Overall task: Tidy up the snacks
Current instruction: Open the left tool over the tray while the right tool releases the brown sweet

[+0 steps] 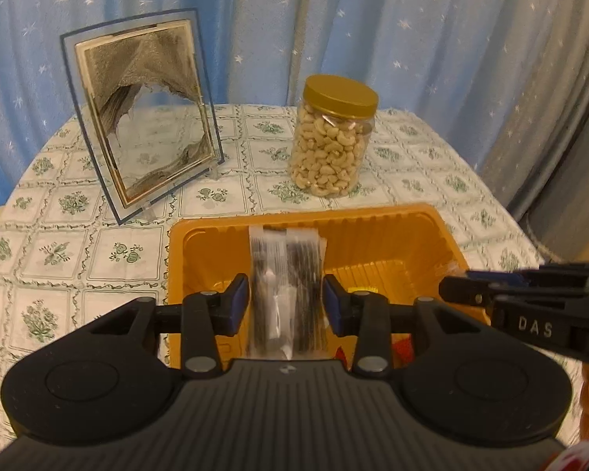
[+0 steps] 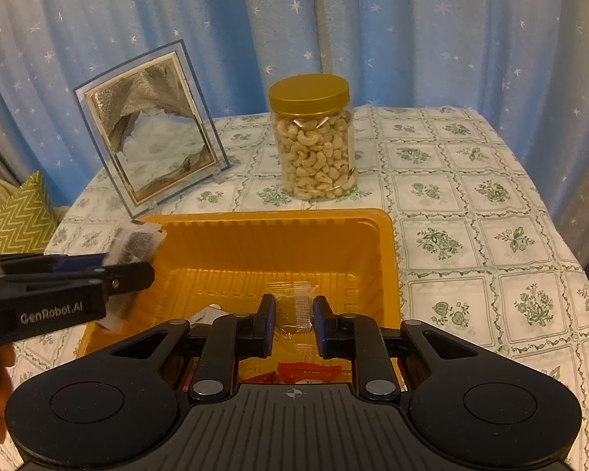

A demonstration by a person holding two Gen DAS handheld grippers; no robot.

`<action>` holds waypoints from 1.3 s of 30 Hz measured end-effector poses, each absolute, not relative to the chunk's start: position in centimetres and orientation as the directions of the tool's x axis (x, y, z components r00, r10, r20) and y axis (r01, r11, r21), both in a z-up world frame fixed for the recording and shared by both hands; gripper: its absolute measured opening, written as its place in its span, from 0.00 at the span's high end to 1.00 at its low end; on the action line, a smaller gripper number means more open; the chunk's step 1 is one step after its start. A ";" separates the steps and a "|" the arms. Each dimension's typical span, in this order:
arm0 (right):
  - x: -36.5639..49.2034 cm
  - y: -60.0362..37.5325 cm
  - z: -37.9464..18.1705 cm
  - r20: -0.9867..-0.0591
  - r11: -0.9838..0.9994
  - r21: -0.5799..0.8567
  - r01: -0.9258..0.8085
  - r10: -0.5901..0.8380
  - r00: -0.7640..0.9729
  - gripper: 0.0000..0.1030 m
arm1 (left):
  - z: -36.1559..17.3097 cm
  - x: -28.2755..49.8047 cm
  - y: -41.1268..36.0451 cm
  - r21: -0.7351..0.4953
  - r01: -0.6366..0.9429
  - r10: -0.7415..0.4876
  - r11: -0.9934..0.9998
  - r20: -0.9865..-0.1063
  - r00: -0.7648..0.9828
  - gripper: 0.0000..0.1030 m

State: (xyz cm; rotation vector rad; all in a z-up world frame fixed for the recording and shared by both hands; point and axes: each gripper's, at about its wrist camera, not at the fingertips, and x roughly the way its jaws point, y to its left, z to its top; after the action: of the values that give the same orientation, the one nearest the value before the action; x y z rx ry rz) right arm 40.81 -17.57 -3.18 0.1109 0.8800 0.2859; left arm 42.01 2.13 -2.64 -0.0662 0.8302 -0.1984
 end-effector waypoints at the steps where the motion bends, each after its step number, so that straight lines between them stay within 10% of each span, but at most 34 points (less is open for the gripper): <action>1: 40.8 -17.5 -3.2 -0.743 0.956 0.213 -0.201 0.292 0.603 0.80 | -2.6 42.0 2.3 -0.136 0.142 -0.196 0.980 -0.726 0.659 0.53; 31: 41.4 -16.8 -2.8 -0.724 0.944 0.254 -0.210 0.329 0.606 0.79 | -2.4 40.5 2.5 -0.074 0.181 -0.177 0.981 -0.728 0.662 0.53; 35: 41.2 -17.6 -2.7 -0.696 0.942 0.281 -0.182 0.331 0.637 0.27 | -2.6 40.3 2.6 -0.067 0.182 -0.173 0.981 -0.731 0.661 0.47; 39: 41.0 -18.6 -2.7 -0.701 0.947 0.280 -0.158 0.314 0.641 0.27 | -2.7 39.9 2.6 -0.067 0.180 -0.171 0.981 -0.731 0.661 0.42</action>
State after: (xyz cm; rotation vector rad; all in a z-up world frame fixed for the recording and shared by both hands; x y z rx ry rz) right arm 40.97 -18.59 -2.65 0.2005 0.8340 0.2708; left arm 39.87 2.64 -2.72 0.0114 0.8253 -0.1982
